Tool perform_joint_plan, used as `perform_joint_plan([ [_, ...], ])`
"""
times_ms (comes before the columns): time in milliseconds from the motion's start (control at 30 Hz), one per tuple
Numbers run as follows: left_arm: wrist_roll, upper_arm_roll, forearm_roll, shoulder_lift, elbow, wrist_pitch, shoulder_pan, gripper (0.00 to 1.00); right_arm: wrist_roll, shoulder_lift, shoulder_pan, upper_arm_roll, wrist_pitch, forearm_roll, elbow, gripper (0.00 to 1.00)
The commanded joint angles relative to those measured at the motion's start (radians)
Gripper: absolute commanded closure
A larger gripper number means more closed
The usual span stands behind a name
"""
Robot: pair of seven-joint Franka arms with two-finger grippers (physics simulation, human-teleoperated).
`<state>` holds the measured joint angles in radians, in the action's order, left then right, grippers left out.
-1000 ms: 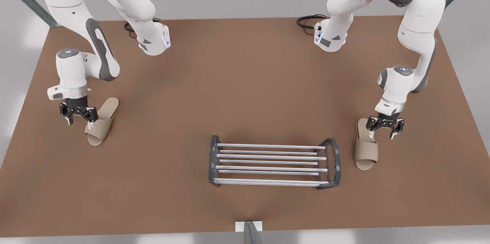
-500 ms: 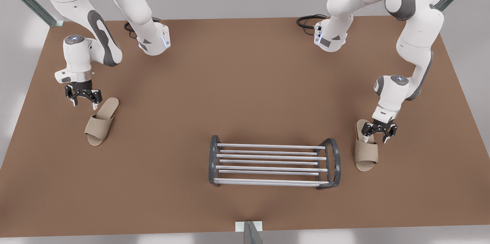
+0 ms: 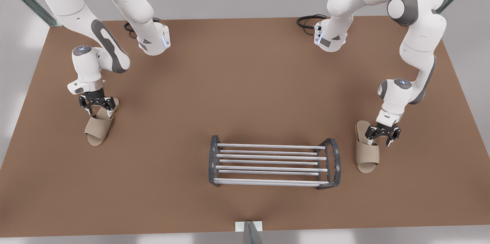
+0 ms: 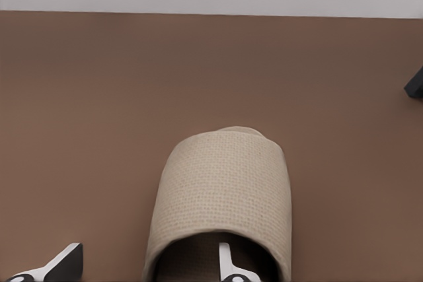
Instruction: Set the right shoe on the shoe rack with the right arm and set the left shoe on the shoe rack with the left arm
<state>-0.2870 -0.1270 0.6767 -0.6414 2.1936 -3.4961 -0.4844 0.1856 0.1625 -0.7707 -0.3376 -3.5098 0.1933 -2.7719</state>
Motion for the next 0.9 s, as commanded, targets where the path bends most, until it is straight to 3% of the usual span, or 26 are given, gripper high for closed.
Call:
perform_joint_plan([
  [0, -0.029, 0.000, 0.003, -0.003, -0.006, 0.000, 0.001, 0.01, 0.041, -0.004, -0.016, 0.000, 0.000, -0.017, 0.000, 0.00],
  [167, -0.029, 0.000, 0.003, -0.004, -0.011, 0.000, 0.001, 0.01, 0.061, 0.012, -0.136, 0.000, 0.000, 0.107, 0.000, 0.00],
  [467, -0.027, 0.000, 0.001, -0.014, -0.017, 0.000, 0.003, 0.03, 0.063, 0.083, -0.177, 0.000, 0.000, 0.140, 0.043, 0.00],
  [567, -0.027, 0.000, 0.003, -0.014, -0.018, 0.000, 0.004, 0.25, 0.061, 0.121, -0.190, 0.000, 0.000, 0.126, 0.071, 0.00],
  [700, -0.027, 0.000, 0.003, -0.014, -0.023, 0.000, 0.007, 0.27, 0.061, 0.144, -0.222, 0.000, 0.000, 0.127, 0.078, 0.00],
  [800, -0.027, 0.000, 0.004, -0.014, -0.025, 0.000, 0.006, 0.54, 0.061, 0.189, -0.222, 0.000, 0.000, 0.127, 0.107, 0.00],
  [867, -0.027, 0.000, 0.004, -0.014, -0.025, 0.000, 0.006, 0.62, 0.061, 0.200, -0.220, 0.000, 0.000, 0.127, 0.113, 0.00],
])
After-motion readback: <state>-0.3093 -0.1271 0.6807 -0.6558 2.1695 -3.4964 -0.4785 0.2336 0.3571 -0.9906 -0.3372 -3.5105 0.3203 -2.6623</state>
